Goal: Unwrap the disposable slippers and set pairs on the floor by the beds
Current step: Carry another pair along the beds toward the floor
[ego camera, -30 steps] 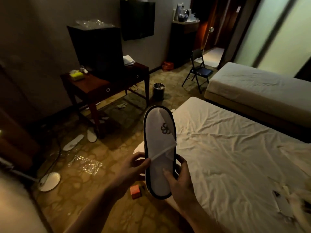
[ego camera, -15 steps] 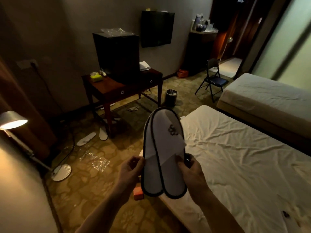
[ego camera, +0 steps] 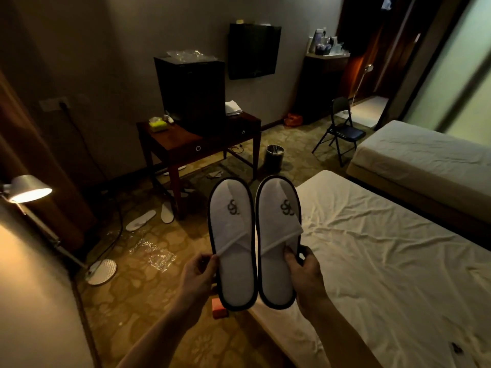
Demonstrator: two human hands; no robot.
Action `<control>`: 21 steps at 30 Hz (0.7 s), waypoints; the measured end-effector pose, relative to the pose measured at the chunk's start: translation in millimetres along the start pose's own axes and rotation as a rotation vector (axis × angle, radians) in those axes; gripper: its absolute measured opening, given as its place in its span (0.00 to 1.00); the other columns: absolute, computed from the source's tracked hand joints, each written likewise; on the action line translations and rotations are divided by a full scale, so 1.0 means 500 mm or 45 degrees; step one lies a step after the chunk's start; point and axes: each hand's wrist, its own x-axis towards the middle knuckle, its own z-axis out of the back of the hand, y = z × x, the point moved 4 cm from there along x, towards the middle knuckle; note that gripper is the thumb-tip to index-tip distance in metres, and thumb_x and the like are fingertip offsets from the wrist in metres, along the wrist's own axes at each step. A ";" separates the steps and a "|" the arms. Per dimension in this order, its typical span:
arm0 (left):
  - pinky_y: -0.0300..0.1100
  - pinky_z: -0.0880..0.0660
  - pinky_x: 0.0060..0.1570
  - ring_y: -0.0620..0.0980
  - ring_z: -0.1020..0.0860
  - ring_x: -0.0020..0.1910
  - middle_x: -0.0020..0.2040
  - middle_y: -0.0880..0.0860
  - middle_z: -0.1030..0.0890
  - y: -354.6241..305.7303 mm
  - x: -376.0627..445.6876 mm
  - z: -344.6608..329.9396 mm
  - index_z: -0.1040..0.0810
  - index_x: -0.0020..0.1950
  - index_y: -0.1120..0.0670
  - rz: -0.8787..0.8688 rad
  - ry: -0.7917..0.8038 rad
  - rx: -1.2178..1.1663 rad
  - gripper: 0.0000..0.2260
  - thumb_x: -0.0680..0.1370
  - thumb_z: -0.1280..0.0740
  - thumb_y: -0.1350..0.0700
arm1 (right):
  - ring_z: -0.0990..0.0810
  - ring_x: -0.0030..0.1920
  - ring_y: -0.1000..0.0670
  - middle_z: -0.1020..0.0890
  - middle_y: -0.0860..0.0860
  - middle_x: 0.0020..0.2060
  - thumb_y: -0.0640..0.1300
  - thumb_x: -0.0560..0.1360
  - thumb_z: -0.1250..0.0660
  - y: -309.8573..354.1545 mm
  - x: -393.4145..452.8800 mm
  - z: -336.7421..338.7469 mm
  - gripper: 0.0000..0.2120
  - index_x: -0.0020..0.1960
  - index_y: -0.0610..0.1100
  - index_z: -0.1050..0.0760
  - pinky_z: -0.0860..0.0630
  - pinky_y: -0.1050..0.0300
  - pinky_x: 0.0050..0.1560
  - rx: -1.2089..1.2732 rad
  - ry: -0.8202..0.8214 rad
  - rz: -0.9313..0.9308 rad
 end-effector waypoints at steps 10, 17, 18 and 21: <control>0.51 0.16 0.43 0.58 0.15 0.52 0.58 0.60 0.18 0.034 -0.006 0.026 0.25 0.63 0.55 0.088 0.083 -0.077 0.17 0.75 0.31 0.56 | 0.15 0.51 0.42 0.14 0.45 0.52 0.48 0.80 0.32 0.000 0.012 0.005 0.05 0.55 0.49 0.24 0.17 0.37 0.54 -0.031 0.067 0.014; 0.62 0.19 0.52 0.61 0.14 0.48 0.49 0.58 0.13 0.079 -0.034 0.000 0.26 0.63 0.54 0.228 0.103 -0.093 0.15 0.78 0.30 0.63 | 0.14 0.53 0.42 0.14 0.41 0.54 0.47 0.81 0.33 0.027 0.022 -0.044 0.13 0.62 0.42 0.24 0.17 0.41 0.56 -0.145 0.557 -0.064; 0.63 0.19 0.53 0.62 0.15 0.49 0.50 0.58 0.13 0.091 -0.040 -0.002 0.27 0.64 0.55 0.270 0.103 -0.102 0.17 0.77 0.29 0.64 | 0.14 0.54 0.41 0.14 0.41 0.54 0.47 0.81 0.33 0.032 0.026 -0.049 0.13 0.62 0.42 0.24 0.17 0.42 0.56 -0.183 0.628 -0.088; 0.61 0.19 0.54 0.65 0.15 0.52 0.53 0.63 0.15 0.102 -0.060 -0.008 0.27 0.65 0.59 0.330 0.177 -0.070 0.19 0.76 0.28 0.65 | 0.15 0.55 0.39 0.15 0.38 0.54 0.48 0.80 0.32 0.039 0.036 -0.051 0.15 0.62 0.41 0.26 0.17 0.43 0.54 -0.251 0.772 -0.137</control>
